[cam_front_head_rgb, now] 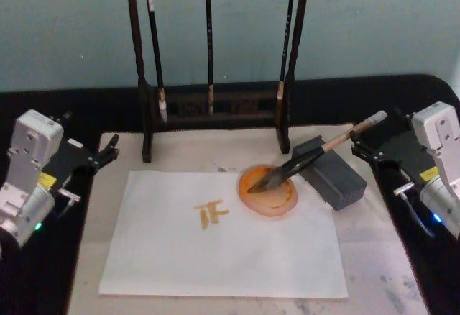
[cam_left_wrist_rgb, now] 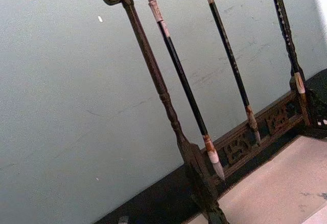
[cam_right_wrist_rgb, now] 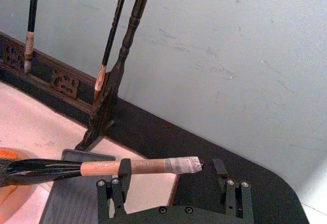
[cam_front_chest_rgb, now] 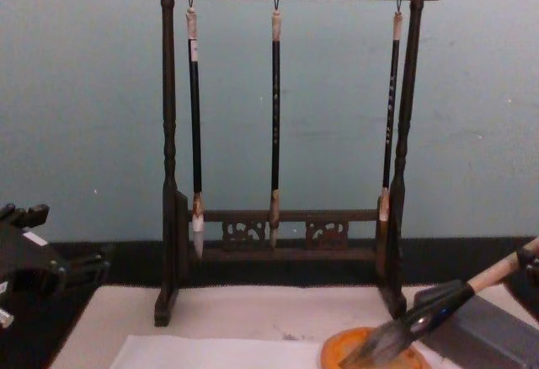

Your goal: Pick up the brush from the inkstone, write on the paper, then place the brush back to its original position.

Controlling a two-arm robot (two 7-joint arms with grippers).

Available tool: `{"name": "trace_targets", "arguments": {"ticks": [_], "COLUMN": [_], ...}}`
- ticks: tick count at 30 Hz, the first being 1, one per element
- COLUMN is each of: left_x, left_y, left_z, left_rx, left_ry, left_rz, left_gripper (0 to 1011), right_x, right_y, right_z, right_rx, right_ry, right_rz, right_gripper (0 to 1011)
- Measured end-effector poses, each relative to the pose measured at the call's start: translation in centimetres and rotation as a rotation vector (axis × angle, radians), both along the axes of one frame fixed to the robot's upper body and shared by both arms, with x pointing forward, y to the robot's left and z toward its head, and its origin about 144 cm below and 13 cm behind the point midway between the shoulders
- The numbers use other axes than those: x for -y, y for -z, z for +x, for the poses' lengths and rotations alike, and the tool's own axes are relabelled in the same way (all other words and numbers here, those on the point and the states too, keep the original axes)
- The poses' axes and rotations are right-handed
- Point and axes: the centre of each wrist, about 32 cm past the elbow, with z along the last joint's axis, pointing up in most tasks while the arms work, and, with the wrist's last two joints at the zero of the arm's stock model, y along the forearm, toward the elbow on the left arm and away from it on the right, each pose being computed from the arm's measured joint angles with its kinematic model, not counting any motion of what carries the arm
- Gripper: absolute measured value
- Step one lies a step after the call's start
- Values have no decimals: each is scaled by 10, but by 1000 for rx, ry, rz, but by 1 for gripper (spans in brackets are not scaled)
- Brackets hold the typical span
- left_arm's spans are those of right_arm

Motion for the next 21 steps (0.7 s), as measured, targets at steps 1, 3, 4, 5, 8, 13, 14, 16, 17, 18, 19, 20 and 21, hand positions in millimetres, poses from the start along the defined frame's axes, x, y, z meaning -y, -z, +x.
{"name": "trace_targets", "arguments": {"ticks": [1, 3, 4, 5, 8, 13, 14, 16, 17, 18, 19, 20, 21], "left_x": [0, 0, 0, 0, 0, 0, 0, 0, 0, 0, 0, 0, 0], "left_y": [0, 0, 0, 0, 0, 0, 0, 0, 0, 0, 0, 0, 0], "left_z": [0, 0, 0, 0, 0, 0, 0, 0, 0, 0, 0, 0, 0], "left_rx": [0, 0, 0, 0, 0, 0, 0, 0, 0, 0, 0, 0, 0], "left_ry": [0, 0, 0, 0, 0, 0, 0, 0, 0, 0, 0, 0, 0], "left_rz": [0, 0, 0, 0, 0, 0, 0, 0, 0, 0, 0, 0, 0], "left_gripper": [1009, 1010, 1010, 1010, 1010, 1010, 1010, 1009, 1010, 1010, 1010, 1010, 1010], "right_x": [0, 0, 0, 0, 0, 0, 0, 0, 0, 0, 0, 0, 0], "right_y": [0, 0, 0, 0, 0, 0, 0, 0, 0, 0, 0, 0, 0], "right_z": [0, 0, 0, 0, 0, 0, 0, 0, 0, 0, 0, 0, 0], "right_rx": [0, 0, 0, 0, 0, 0, 0, 0, 0, 0, 0, 0, 0], "right_ry": [0, 0, 0, 0, 0, 0, 0, 0, 0, 0, 0, 0, 0], "right_rz": [0, 0, 0, 0, 0, 0, 0, 0, 0, 0, 0, 0, 0], "right_gripper": [1000, 1000, 1000, 1000, 1000, 1000, 1000, 1000, 1000, 1000, 1000, 1000, 1000]}}
